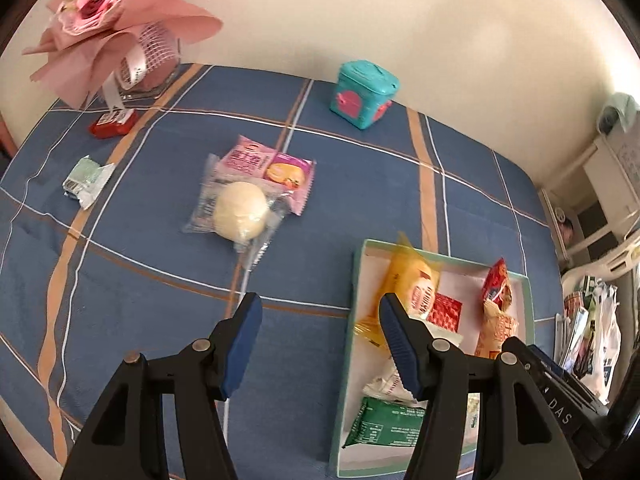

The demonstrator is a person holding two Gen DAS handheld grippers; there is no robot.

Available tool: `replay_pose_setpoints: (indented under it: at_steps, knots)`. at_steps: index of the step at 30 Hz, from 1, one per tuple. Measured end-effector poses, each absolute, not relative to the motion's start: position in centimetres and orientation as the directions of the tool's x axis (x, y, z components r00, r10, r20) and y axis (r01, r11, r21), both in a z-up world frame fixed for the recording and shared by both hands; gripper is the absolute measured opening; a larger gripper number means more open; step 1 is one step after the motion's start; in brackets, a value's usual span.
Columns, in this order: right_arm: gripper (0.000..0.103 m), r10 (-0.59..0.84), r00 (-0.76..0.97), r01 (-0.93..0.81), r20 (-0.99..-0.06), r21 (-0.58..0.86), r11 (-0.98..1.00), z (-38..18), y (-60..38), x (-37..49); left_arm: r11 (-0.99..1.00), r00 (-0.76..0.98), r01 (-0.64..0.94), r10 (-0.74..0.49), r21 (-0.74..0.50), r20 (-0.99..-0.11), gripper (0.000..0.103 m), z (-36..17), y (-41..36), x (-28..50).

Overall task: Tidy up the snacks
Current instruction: 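Withdraw both tools from the tray toward the bun in the clear bag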

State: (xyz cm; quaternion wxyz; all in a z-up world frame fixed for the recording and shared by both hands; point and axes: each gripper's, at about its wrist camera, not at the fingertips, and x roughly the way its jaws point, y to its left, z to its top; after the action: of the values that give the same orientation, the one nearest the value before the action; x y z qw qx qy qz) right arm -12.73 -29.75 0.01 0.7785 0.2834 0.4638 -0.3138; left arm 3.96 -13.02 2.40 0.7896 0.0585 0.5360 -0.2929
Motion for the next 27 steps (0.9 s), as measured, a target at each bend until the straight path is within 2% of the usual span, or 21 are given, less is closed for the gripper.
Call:
replay_pose_setpoints:
  at_steps: [6, 7, 9, 11, 15, 18, 24, 25, 27]
  knots:
    - [0.051, -0.223, 0.364, 0.749, -0.904, 0.141, 0.647, -0.2, -29.4, -12.4, 0.832, 0.265, 0.509, -0.393, -0.218, -0.881, 0.063, 2.5, -12.4, 4.4]
    - [0.061, -0.225, 0.358, 0.751, -0.906, 0.136, 0.646, -0.3, -29.4, -12.4, 0.835, 0.268, 0.508, -0.386, -0.21, -0.883, 0.067, 2.5, -12.4, 4.4]
    - [0.072, -0.233, 0.349, 0.756, -0.908, 0.126, 0.642, -0.4, -29.5, -12.4, 0.84, 0.278, 0.505, -0.374, -0.197, -0.885, 0.073, 2.5, -12.4, 4.4]
    - [0.074, -0.233, 0.342, 0.755, -0.91, 0.118, 0.644, -0.5, -29.5, -12.3, 0.845, 0.285, 0.501, -0.365, -0.187, -0.886, 0.08, 2.5, -12.3, 4.5]
    - [0.087, -0.233, 0.337, 0.753, -0.912, 0.113, 0.648, -0.7, -29.3, -12.2, 0.855, 0.296, 0.488, -0.352, -0.176, -0.888, 0.081, 2.3, -12.0, 4.8]
    - [0.091, -0.235, 0.337, 0.748, -0.912, 0.108, 0.654, -0.8, -29.2, -12.1, 0.865, 0.311, 0.474, -0.341, -0.166, -0.887, 0.092, 2.2, -11.7, 5.0]
    - [0.094, -0.243, 0.336, 0.749, -0.91, 0.101, 0.655, -0.7, -29.0, -11.9, 0.867, 0.336, 0.476, -0.334, -0.147, -0.881, 0.094, 2.4, -11.5, 5.1]
    - [0.1, -0.245, 0.337, 0.747, -0.909, 0.1, 0.657, -0.7, -28.9, -11.8, 0.868, 0.341, 0.475, -0.33, -0.141, -0.88, 0.097, 2.5, -11.5, 5.1]
    - [0.103, -0.252, 0.341, 0.744, -0.906, 0.096, 0.662, -0.7, -28.7, -11.6, 0.87, 0.354, 0.475, -0.324, -0.13, -0.877, 0.097, 2.5, -11.5, 5.2]
